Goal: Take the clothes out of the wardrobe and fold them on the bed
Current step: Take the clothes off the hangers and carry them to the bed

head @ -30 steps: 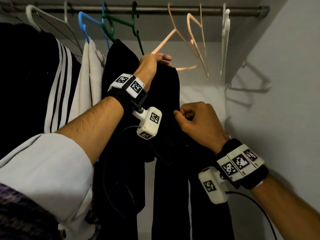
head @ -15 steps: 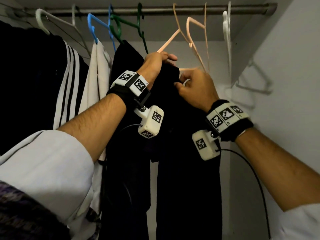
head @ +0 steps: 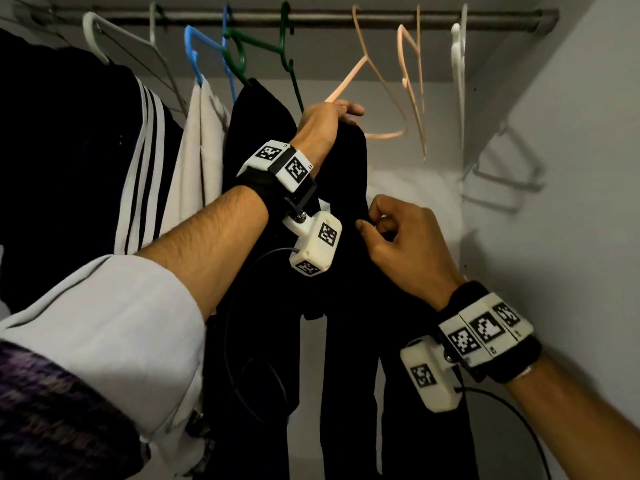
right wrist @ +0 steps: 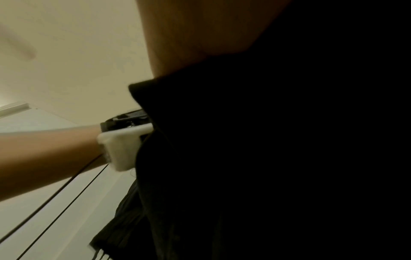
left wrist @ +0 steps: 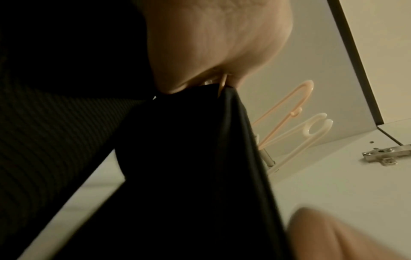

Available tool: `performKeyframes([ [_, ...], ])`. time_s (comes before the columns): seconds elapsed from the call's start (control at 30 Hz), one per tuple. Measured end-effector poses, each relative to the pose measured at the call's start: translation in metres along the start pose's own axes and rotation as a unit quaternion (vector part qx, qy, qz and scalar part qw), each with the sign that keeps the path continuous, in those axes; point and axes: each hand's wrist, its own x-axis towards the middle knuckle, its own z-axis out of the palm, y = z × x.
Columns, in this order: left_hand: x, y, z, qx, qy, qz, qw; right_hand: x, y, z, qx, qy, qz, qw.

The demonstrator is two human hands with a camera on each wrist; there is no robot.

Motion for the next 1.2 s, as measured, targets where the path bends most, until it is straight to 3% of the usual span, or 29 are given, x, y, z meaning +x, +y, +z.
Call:
performKeyframes([
  [0.2, 0.002, -0.002, -0.009, 0.024, -0.022, -0.008, 0.999, -0.019, -0.008, 0.003, -0.016, -0.028, -0.001, 0.999],
  [0.47, -0.001, 0.003, -0.007, 0.082, -0.015, 0.014, 0.996, 0.051, -0.008, -0.014, -0.038, -0.002, 0.139, 0.990],
  [0.67, -0.006, 0.011, -0.004, 0.047, -0.027, -0.002, 0.999, 0.097, -0.017, -0.008, -0.030, 0.005, 0.102, 0.994],
  [0.93, -0.010, 0.019, -0.017, 0.056, 0.012, 0.003, 0.998, 0.045, -0.011, 0.012, -0.040, 0.062, 0.071, 0.995],
  [1.2, -0.016, 0.023, -0.009, 0.028, 0.023, -0.009, 0.999, 0.006, -0.003, 0.001, -0.011, 0.067, 0.070, 0.995],
])
